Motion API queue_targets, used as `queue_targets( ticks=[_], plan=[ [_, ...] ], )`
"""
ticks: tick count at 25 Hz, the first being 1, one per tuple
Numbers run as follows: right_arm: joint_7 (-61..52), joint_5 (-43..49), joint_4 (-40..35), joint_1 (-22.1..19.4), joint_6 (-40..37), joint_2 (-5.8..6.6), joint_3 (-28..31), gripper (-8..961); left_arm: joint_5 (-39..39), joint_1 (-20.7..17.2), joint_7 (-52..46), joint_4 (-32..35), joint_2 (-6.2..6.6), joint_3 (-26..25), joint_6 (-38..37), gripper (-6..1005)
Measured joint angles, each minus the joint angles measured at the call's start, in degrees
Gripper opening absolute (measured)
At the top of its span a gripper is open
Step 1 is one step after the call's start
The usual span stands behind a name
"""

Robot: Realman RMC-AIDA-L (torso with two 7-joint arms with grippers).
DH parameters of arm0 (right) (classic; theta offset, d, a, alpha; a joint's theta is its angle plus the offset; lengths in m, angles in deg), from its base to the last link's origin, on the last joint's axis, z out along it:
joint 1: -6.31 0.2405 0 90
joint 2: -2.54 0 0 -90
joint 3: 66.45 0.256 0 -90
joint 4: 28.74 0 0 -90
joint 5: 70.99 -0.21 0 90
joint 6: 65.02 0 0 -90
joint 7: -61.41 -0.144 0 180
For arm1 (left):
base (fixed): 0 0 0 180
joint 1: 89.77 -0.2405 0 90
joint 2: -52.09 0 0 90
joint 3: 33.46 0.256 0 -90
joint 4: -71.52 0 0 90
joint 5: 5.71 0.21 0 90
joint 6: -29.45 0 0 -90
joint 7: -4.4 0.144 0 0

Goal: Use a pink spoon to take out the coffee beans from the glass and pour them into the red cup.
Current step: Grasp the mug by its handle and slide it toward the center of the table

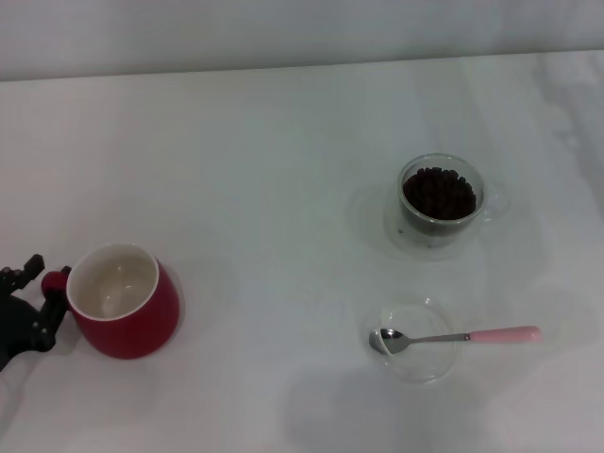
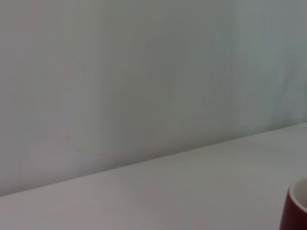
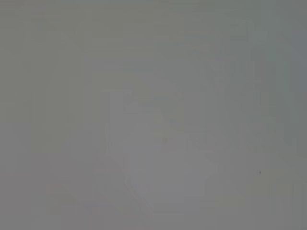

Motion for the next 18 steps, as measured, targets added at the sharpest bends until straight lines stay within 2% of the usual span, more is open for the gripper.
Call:
queue_targets(
  ticks=[8,13,18],
  plan=[
    [0.0,0.0,0.12,-0.14,0.02,-0.08,0.0,873,-0.42,0.04,3.51,2.12,-0.08,-0.34,0.84,274],
    [0.0,0.0,0.21,-0.15,0.02,-0.09,0.0,873,-0.87,0.07,5.11,4.05,-0.07,-0.52,2.03,112],
    [0.0,0.0,0.67,-0.2,0.02,-0.09,-0.12,874,-0.99,0.45,7.35,6.96,-0.07,-0.63,3.9,111]
  ],
)
